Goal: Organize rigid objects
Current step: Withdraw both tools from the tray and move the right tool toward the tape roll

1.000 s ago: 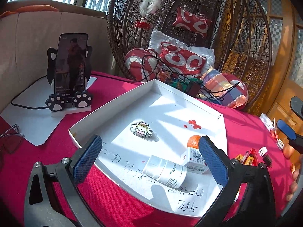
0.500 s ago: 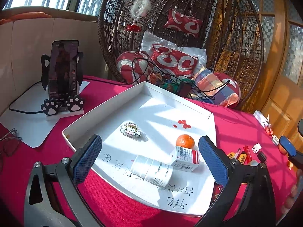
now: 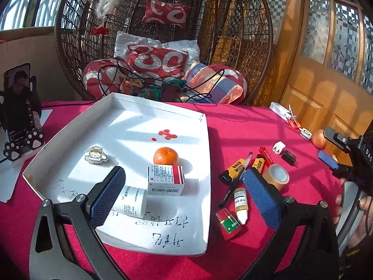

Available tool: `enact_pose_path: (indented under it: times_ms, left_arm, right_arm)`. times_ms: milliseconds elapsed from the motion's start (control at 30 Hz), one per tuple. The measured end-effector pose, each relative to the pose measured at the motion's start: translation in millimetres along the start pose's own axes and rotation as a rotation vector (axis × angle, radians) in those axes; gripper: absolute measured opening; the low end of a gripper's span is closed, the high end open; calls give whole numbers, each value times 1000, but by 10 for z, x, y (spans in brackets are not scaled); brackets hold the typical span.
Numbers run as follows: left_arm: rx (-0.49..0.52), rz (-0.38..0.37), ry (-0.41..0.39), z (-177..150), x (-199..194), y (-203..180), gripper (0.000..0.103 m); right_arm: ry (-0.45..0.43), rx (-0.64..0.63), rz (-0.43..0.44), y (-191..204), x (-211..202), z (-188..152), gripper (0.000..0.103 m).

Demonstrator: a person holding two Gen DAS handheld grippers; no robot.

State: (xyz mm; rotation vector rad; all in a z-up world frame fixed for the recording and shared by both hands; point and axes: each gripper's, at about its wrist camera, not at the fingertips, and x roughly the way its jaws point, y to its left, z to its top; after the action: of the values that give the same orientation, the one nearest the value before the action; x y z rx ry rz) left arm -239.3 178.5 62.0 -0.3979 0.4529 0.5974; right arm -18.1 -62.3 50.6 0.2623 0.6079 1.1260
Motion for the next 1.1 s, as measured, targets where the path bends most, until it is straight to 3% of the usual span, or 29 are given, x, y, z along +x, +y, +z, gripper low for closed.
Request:
enact_pose_path:
  times_ms: [100, 300, 467, 533, 567, 600, 800, 1100]
  left_arm:
    - [74, -74, 31, -31, 19, -235, 103]
    - [180, -122, 97, -147, 17, -494, 103]
    - [223, -166, 183, -362, 30, -574, 103]
    - [221, -201, 205, -423, 45, -615, 103]
    - [219, -219, 212, -440, 52, -635, 103]
    - [215, -239, 217, -448, 62, -656, 103]
    - [197, -248, 254, -429, 226, -754, 103]
    - [297, -187, 306, -312, 589, -879, 103]
  right_arm:
    - [20, -32, -45, -46, 45, -19, 103]
    - [280, -235, -67, 109, 502, -224, 103]
    - [377, -320, -56, 212, 789, -393, 103]
    - [399, -351, -62, 232, 869, -440, 97]
    - [417, -366, -69, 231, 911, -466, 81]
    - [450, -363, -70, 207, 953, -495, 57]
    - [436, -319, -50, 140, 884, -449, 56]
    - [450, -297, -34, 151, 927, -451, 57]
